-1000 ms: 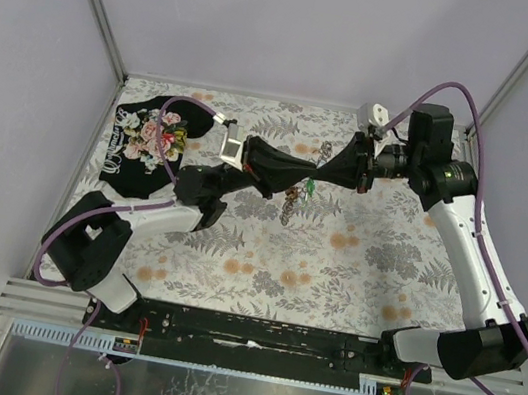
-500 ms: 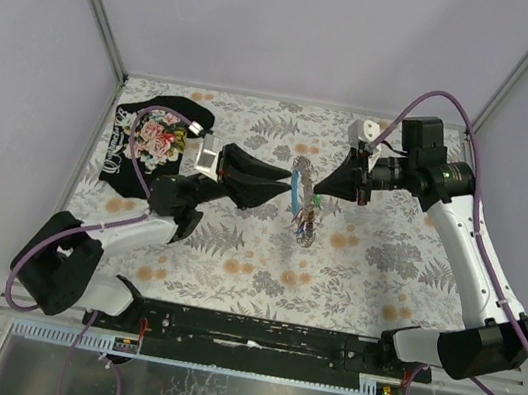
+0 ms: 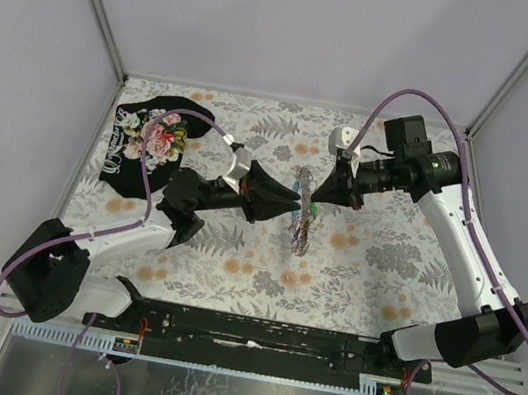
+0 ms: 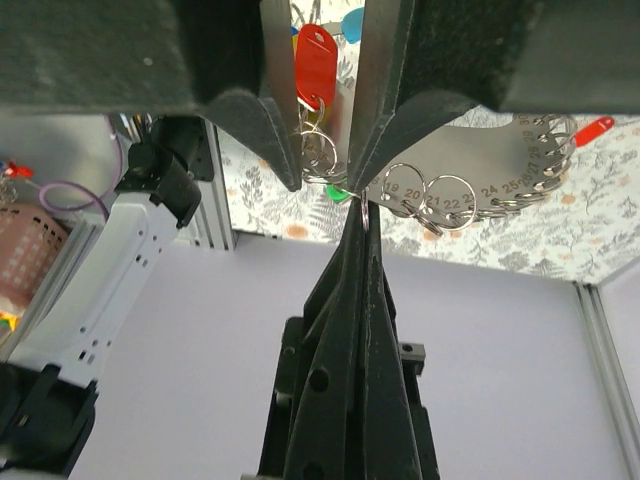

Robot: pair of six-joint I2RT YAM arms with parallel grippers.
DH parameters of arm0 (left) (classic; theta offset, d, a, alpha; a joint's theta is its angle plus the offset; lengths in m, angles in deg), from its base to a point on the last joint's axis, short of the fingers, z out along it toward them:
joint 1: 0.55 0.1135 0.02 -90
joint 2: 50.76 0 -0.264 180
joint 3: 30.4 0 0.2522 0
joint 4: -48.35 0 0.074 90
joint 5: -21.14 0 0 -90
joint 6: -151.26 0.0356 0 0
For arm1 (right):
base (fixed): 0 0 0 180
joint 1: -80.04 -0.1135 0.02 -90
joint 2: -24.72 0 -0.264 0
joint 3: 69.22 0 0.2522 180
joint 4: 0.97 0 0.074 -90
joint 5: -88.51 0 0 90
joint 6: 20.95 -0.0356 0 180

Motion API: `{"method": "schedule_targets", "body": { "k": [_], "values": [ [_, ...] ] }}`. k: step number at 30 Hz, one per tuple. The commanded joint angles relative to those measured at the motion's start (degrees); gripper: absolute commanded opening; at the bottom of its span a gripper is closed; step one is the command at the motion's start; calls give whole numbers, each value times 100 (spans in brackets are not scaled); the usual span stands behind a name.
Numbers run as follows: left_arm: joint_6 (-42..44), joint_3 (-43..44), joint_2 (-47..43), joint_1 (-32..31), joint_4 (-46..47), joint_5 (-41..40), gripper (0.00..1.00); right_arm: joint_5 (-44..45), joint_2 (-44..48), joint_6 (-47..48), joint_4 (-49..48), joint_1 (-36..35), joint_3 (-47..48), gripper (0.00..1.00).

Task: Remove the keys from the keyring
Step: Remove the key from the keyring.

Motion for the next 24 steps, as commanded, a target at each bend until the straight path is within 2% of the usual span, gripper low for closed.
{"method": "schedule_targets", "body": {
  "k": [1, 15, 24],
  "values": [
    [786, 199, -11, -127, -881, -33, 24, 356, 61, 364, 339, -162, 371, 0],
    [1210, 383, 184, -312, -1324, -255, 20, 1662, -225, 694, 1159, -660, 1004, 0],
    [1062, 313, 263, -393, -978, -338, 19, 2581, -357, 672, 1402, -1002, 1254, 0]
  ]
}}
